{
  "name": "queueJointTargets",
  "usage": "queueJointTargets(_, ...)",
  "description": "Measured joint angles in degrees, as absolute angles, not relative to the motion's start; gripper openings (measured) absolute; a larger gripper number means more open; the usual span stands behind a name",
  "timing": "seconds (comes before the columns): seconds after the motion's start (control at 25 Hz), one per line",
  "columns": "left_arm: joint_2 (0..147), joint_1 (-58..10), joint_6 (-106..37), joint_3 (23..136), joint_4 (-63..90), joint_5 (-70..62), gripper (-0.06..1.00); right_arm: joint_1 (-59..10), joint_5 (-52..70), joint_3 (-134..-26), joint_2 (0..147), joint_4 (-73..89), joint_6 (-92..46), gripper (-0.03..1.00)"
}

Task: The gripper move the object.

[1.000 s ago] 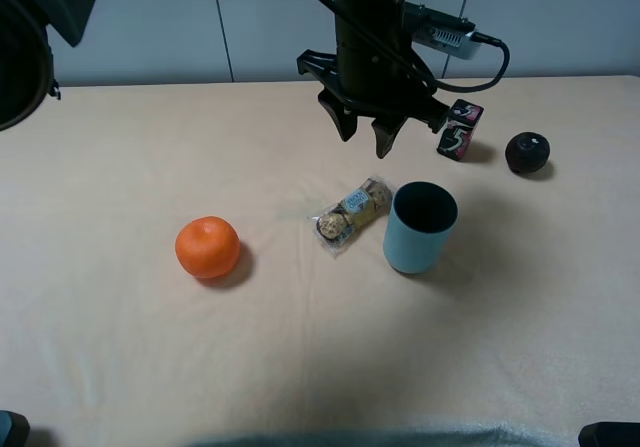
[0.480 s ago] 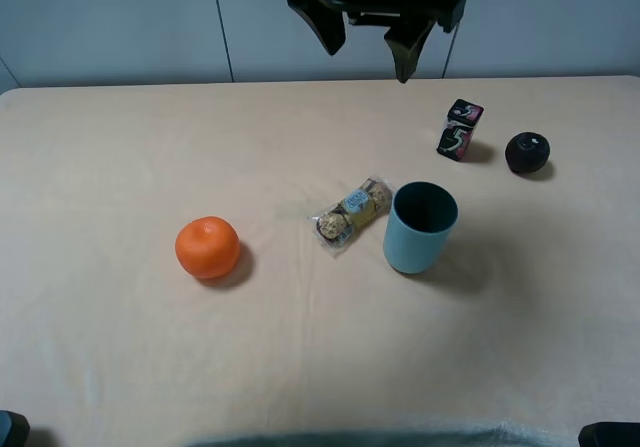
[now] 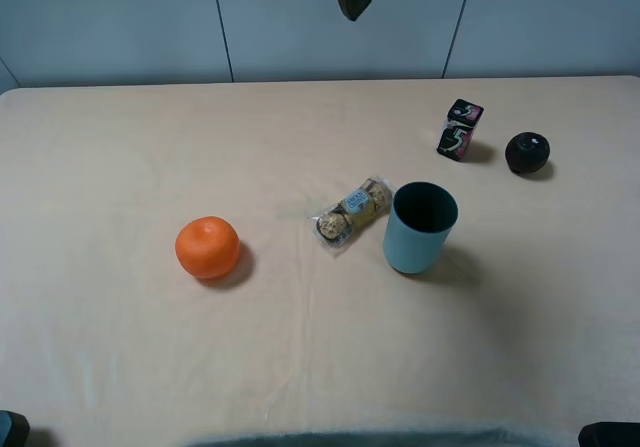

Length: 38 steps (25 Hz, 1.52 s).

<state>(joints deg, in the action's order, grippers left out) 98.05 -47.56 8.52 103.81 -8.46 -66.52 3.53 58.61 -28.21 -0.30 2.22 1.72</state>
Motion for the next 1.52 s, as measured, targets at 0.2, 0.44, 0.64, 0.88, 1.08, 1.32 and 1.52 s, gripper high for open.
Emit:
queueJointTargets(0.2,88.7,-47.6,8.5,95.6,-9.7,-66.5,0.99,3.5,58.6,-28.2,-0.3,2.2,1.7,0.69)
queueJointTargets(0.44,76.5,-47.6,8.4,85.9,-11.7,-66.6,0.99,3.5,58.6,-28.2,-0.3,2.2,1.7,0.69)
queueJointTargets(0.64,67.2,-47.6,8.4,77.9,-12.1,-66.6,0.99,3.5,58.6,-28.2,-0.3,2.2,1.7,0.69)
queueJointTargets(0.88,56.8,-47.6,8.4,70.7,-12.2,-66.6,0.99,3.5,58.6,-28.2,-0.3,2.2,1.7,0.69)
queueJointTargets(1.08,49.8,-47.6,8.4,66.9,-12.2,-66.6,0.99,3.5,58.6,-28.2,-0.3,2.2,1.7,0.69)
queueJointTargets(1.32,43.7,-46.8,8.4,62.0,-12.2,-66.6,0.99,3.5,58.6,-28.2,-0.3,2.2,1.7,0.69)
queueJointTargets(1.52,39.3,-39.3,8.4,57.5,-10.9,-66.6,0.99,3.5,58.6,-28.2,-0.3,2.2,1.7,0.69)
